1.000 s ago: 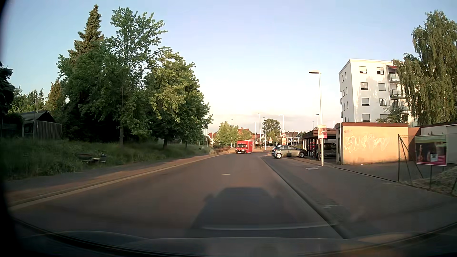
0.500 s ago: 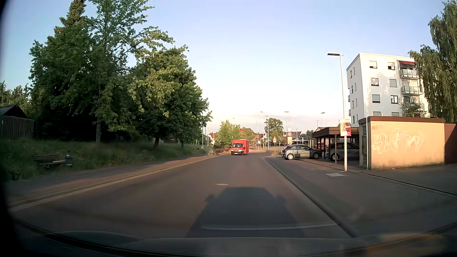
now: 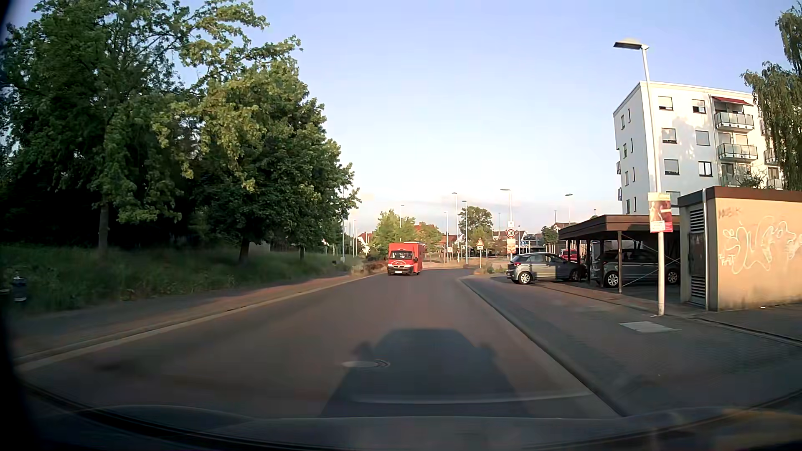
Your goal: Follow the waypoints while adhering to traffic rules and regulations
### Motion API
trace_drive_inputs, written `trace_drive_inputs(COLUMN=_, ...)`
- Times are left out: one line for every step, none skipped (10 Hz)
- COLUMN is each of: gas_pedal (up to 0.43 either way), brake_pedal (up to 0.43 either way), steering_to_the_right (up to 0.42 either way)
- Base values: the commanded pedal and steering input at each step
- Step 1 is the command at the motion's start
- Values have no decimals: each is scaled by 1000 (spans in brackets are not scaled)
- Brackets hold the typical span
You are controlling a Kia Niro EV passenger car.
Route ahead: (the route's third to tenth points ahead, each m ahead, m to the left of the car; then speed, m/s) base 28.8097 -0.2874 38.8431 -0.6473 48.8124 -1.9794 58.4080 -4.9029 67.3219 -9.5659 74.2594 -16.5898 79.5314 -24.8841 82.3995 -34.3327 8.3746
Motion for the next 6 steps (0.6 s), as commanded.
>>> trace_drive_inputs(gas_pedal=8, brake_pedal=30, steering_to_the_right=19)
trace_drive_inputs(gas_pedal=8, brake_pedal=30, steering_to_the_right=19)
trace_drive_inputs(gas_pedal=8, brake_pedal=30, steering_to_the_right=17)
trace_drive_inputs(gas_pedal=8, brake_pedal=30, steering_to_the_right=15)
trace_drive_inputs(gas_pedal=8, brake_pedal=30, steering_to_the_right=14)
trace_drive_inputs(gas_pedal=8, brake_pedal=30, steering_to_the_right=11)
